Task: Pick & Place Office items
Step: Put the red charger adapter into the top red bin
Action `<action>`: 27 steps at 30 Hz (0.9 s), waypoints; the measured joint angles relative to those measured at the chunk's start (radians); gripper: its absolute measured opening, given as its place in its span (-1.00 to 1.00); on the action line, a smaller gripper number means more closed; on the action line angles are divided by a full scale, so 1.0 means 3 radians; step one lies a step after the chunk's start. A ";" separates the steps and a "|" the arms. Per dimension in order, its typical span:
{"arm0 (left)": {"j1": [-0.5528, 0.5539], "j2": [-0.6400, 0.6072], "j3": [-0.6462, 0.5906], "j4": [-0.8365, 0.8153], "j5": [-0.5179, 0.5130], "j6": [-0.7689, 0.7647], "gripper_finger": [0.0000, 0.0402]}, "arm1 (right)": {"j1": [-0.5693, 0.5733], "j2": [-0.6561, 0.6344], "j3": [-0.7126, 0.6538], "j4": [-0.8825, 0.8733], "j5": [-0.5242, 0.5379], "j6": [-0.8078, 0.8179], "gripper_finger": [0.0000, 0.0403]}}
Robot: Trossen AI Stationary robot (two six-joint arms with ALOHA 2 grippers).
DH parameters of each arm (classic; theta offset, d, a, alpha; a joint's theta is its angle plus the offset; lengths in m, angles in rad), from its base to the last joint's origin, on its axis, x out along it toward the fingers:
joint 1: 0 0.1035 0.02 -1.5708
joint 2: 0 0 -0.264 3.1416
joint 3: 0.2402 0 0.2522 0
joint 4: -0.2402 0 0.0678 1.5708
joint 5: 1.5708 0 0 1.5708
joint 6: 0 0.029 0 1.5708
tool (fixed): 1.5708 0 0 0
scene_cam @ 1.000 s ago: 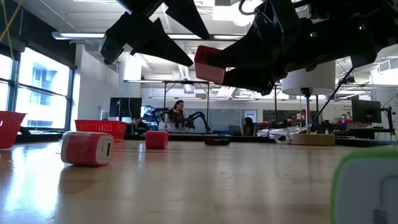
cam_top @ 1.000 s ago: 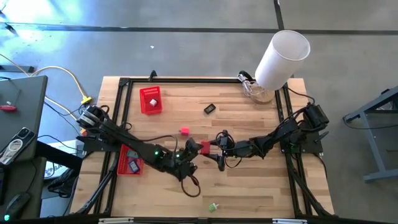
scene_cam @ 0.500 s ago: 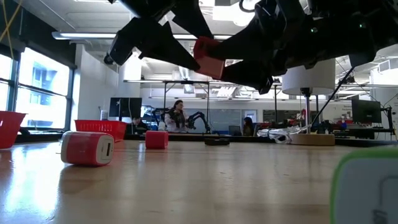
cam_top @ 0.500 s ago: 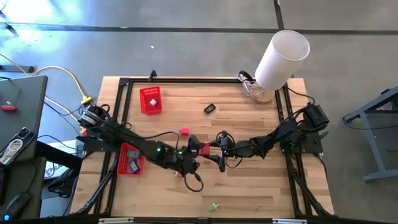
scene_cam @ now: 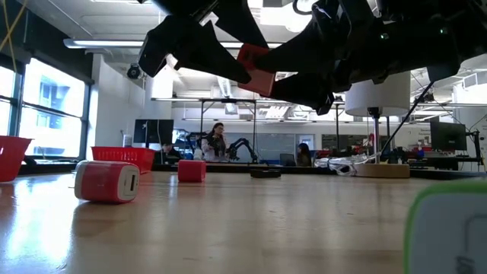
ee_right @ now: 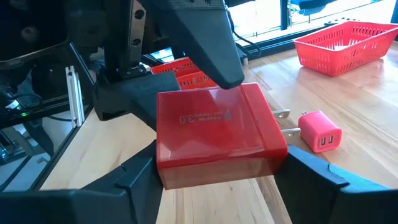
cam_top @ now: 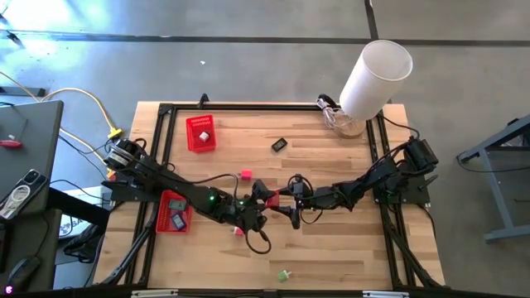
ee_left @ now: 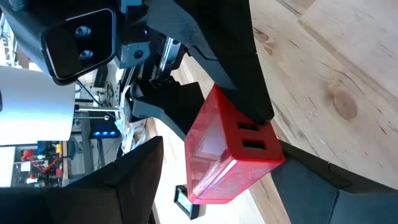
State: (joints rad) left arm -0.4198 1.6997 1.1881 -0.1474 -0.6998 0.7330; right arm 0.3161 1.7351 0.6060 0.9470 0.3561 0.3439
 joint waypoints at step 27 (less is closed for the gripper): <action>-0.0003 0.0003 -0.0004 -0.0010 0.0088 -0.0073 -0.27 | -0.0005 -0.0004 0.0003 0.0000 -0.0026 0.0151 0.29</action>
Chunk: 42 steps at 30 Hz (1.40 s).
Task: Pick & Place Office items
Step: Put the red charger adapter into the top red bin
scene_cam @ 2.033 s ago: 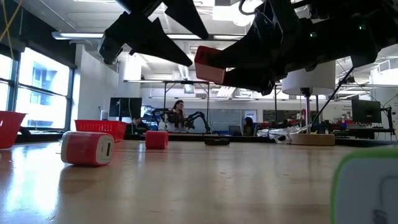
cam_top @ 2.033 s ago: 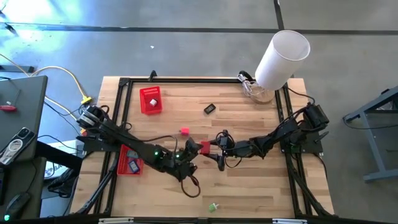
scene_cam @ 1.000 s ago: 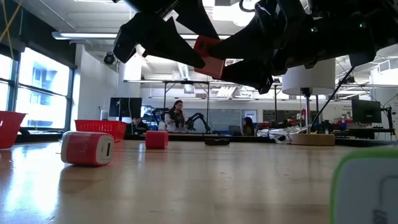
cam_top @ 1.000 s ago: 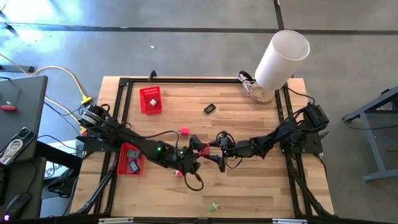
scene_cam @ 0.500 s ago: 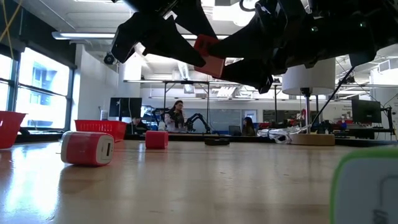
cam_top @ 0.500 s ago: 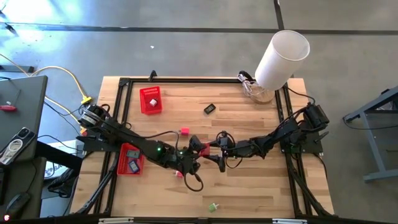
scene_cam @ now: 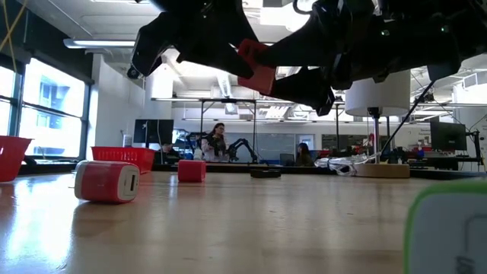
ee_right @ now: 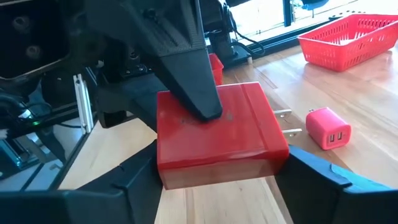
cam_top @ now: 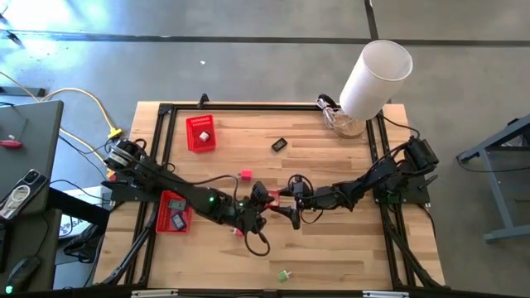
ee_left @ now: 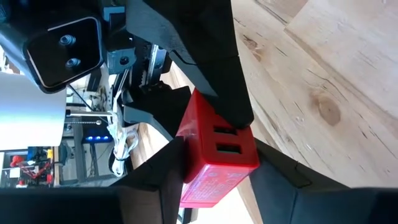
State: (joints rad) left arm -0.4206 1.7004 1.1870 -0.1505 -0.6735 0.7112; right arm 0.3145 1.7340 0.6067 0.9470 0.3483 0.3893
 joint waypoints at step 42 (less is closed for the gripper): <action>-0.0056 -0.0288 0.0006 -0.1154 0.0629 -0.2702 -0.32 | -0.0003 0.0004 -0.0001 -0.0824 0.0529 -0.0417 0.42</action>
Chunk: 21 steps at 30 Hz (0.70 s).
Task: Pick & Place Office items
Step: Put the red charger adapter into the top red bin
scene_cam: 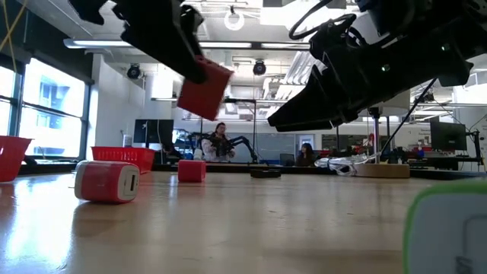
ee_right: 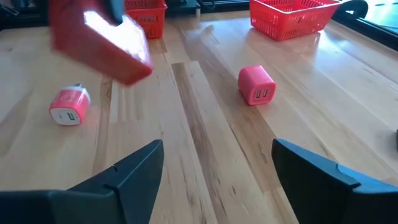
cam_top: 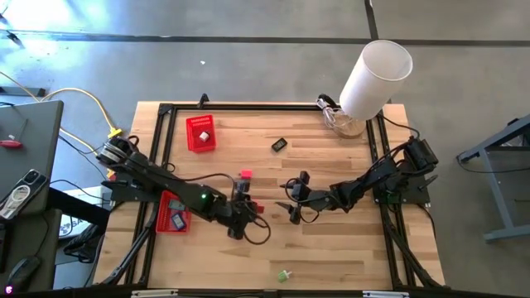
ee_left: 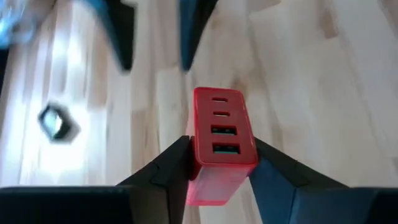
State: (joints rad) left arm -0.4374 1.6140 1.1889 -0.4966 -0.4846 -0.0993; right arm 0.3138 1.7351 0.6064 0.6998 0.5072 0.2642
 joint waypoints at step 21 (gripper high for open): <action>0.0251 -0.0317 0.0000 -0.1465 0.0279 -0.1516 -0.32 | -0.0005 0.0000 -0.0001 0.0023 -0.0001 0.0014 0.42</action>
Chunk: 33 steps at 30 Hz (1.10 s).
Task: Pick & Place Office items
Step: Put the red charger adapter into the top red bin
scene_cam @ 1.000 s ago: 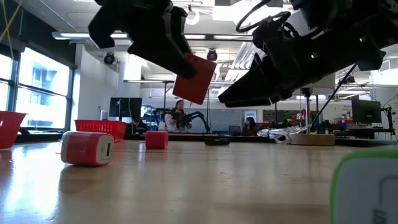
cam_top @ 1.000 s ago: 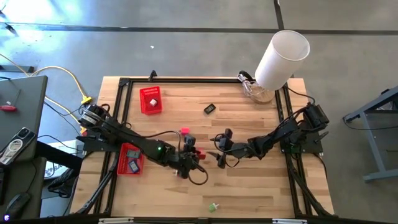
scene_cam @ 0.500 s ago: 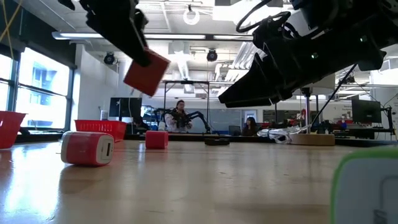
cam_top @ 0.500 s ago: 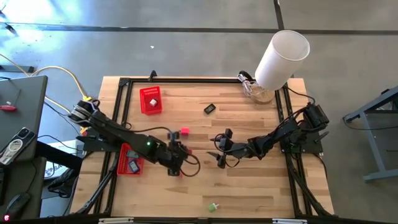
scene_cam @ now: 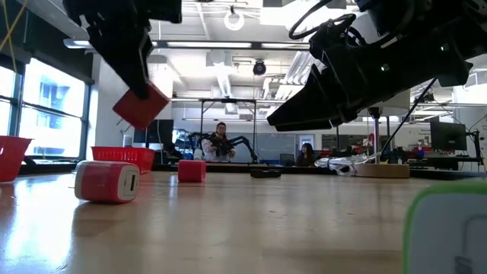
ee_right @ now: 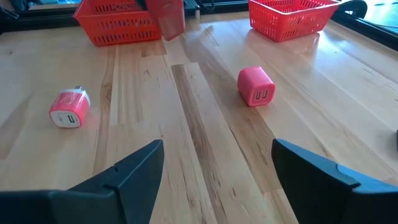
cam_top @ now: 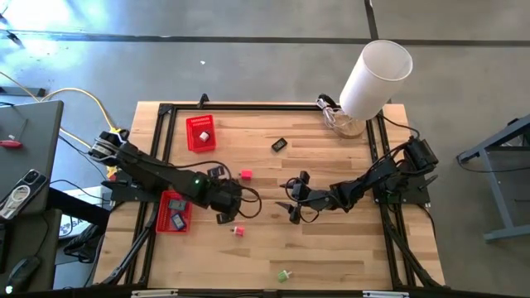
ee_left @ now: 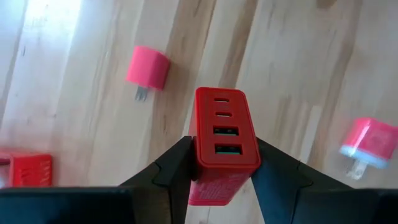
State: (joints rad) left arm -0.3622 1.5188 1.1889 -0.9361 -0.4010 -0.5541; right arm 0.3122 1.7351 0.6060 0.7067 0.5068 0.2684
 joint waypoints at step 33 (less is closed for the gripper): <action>0.0648 -0.0478 0.0006 -0.0729 0.0094 -0.0482 -0.32 | -0.0001 0.0000 0.0000 -0.0122 -0.0041 -0.0001 0.42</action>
State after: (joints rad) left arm -0.1678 1.3754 1.1908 -1.1549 -0.3729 -0.6987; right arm 0.3119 1.7351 0.6060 0.6701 0.4944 0.2680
